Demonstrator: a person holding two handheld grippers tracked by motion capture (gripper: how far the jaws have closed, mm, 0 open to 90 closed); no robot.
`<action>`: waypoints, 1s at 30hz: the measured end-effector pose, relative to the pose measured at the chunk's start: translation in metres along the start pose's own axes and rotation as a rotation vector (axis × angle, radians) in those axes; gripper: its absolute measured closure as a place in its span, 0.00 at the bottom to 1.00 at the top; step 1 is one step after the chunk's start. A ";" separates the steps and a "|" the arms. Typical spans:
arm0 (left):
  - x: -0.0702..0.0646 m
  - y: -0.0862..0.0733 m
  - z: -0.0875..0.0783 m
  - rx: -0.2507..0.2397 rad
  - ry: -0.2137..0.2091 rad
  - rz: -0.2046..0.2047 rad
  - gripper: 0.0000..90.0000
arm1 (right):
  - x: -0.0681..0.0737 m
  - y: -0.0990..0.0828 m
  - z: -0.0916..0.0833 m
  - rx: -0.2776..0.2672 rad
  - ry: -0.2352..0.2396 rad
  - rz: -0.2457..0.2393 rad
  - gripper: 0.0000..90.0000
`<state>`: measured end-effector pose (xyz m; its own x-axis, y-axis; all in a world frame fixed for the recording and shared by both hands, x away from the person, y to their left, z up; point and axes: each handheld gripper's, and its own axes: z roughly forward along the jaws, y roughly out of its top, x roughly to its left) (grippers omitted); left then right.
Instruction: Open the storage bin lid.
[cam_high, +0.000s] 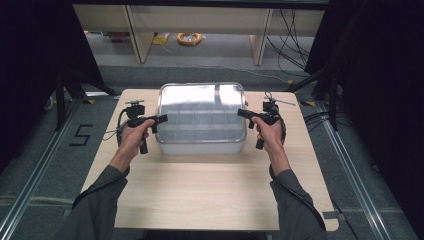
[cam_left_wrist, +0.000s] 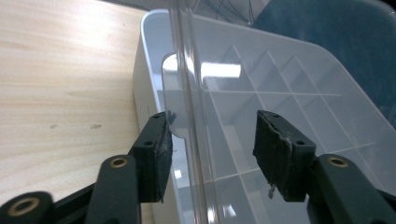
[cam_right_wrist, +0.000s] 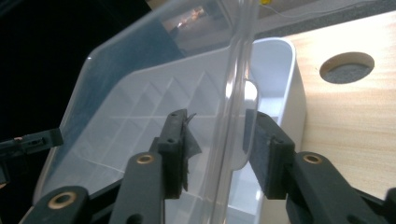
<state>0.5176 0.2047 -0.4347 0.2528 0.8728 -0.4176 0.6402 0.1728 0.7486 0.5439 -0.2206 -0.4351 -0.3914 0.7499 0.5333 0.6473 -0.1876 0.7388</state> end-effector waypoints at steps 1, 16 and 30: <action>-0.002 0.001 -0.002 -0.002 0.011 -0.001 0.54 | 0.004 0.000 -0.002 0.010 0.005 0.036 0.69; -0.027 0.008 -0.025 -0.058 0.046 0.002 0.59 | 0.021 0.016 -0.031 -0.050 0.024 -0.013 0.74; -0.038 0.008 -0.046 -0.044 0.053 0.063 0.59 | 0.034 0.016 -0.048 -0.060 0.031 -0.053 0.74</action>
<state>0.4797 0.1934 -0.3895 0.2518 0.9055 -0.3417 0.5917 0.1353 0.7947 0.5092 -0.2289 -0.3853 -0.4448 0.7400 0.5045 0.5852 -0.1863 0.7892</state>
